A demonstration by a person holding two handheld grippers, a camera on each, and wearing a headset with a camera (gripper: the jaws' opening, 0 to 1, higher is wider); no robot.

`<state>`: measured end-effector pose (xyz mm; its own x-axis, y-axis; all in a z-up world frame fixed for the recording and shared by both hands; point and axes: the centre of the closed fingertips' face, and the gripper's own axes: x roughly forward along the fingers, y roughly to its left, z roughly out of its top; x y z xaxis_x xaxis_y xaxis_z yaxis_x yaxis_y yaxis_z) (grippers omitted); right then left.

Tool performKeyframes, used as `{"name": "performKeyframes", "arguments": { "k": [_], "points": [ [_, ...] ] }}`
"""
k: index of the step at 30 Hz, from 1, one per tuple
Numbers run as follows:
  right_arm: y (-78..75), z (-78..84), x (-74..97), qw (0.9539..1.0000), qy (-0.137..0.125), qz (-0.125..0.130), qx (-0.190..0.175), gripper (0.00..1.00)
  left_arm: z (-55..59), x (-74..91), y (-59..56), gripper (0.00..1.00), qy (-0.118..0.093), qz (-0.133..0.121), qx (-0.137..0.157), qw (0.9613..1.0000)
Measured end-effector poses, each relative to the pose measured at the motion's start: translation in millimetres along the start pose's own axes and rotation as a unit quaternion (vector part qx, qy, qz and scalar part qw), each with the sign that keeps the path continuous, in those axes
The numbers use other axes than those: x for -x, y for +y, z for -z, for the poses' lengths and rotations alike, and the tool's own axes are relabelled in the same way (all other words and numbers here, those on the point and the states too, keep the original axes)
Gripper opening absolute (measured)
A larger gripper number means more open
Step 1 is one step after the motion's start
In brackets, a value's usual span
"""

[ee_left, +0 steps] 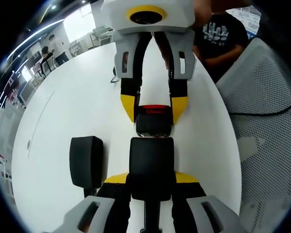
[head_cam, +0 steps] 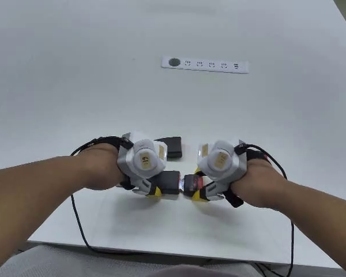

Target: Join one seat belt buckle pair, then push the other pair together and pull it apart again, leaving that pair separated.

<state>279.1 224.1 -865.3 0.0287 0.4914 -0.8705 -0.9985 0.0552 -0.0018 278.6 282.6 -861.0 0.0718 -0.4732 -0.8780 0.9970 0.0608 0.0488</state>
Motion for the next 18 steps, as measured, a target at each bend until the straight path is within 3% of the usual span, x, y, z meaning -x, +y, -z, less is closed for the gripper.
{"name": "performKeyframes", "arguments": {
  "k": [6, 12, 18],
  "points": [
    [0.6, -2.1, -0.6, 1.0000, -0.004, 0.002, 0.003, 0.35, 0.9, -2.3, 0.6, 0.33, 0.024, 0.016, 0.012, 0.9995],
    [1.4, -1.5, -0.6, 1.0000, -0.006, -0.001, 0.001, 0.35, 4.0, -0.1, -0.3, 0.33, 0.005, 0.013, 0.018, 0.9997],
    [1.4, -2.8, -0.9, 0.9999, -0.008, -0.001, -0.008, 0.35, 3.1, 0.2, -0.9, 0.34, 0.003, 0.004, 0.023, 0.9997]
  ]
}}
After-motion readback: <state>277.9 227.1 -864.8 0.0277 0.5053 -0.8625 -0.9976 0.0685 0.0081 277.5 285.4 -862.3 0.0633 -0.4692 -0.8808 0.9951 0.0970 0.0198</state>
